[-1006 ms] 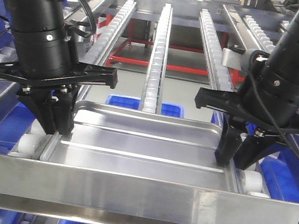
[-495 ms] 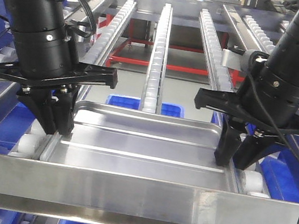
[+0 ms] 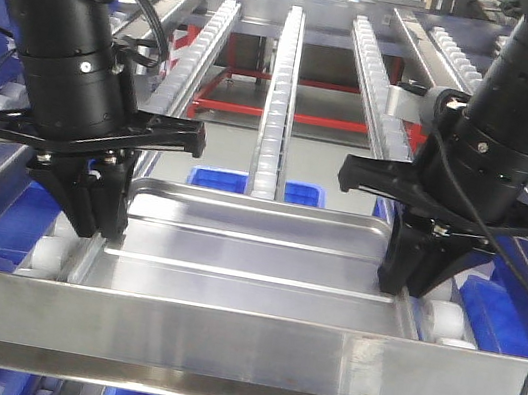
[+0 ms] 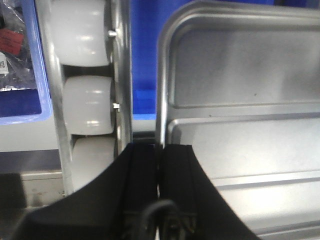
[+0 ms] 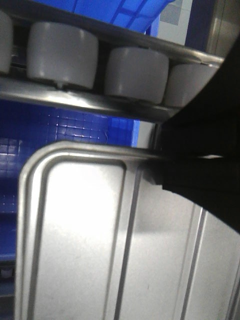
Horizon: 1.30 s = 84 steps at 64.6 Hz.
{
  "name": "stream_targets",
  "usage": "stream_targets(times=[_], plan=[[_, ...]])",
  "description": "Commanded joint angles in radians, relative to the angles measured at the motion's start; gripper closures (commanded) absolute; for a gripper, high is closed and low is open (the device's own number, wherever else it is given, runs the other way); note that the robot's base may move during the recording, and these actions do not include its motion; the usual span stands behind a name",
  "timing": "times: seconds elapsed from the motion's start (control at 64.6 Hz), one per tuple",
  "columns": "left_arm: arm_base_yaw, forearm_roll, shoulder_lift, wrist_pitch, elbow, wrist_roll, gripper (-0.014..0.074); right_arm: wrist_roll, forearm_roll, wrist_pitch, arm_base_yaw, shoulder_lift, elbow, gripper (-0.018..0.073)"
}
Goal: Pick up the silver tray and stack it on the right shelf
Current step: 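Lower the right gripper onto the opposite tray edge and close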
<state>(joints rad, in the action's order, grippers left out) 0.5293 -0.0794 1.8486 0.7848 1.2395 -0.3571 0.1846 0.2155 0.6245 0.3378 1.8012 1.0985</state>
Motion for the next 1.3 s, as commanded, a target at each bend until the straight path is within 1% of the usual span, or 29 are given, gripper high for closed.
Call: stream_targets(times=[0.0, 1.067, 1.16, 1.284], plan=[[0.007, -0.006, -0.046, 0.025, 0.021, -0.001, 0.0697, -0.003, 0.017, -0.023, 0.005, -0.043, 0.030, 0.0478], [0.004, -0.006, -0.046, 0.019, 0.021, -0.001, 0.0697, -0.003, 0.017, -0.004, 0.005, -0.043, 0.030, 0.0482], [0.004, -0.006, -0.046, 0.024, 0.023, -0.001, 0.0697, -0.001, 0.018, -0.005, 0.005, -0.045, 0.030, 0.0510], [0.004, -0.006, -0.046, 0.026, 0.036, -0.003, 0.0697, 0.014, 0.018, -0.006, 0.005, -0.059, 0.030, 0.0503]])
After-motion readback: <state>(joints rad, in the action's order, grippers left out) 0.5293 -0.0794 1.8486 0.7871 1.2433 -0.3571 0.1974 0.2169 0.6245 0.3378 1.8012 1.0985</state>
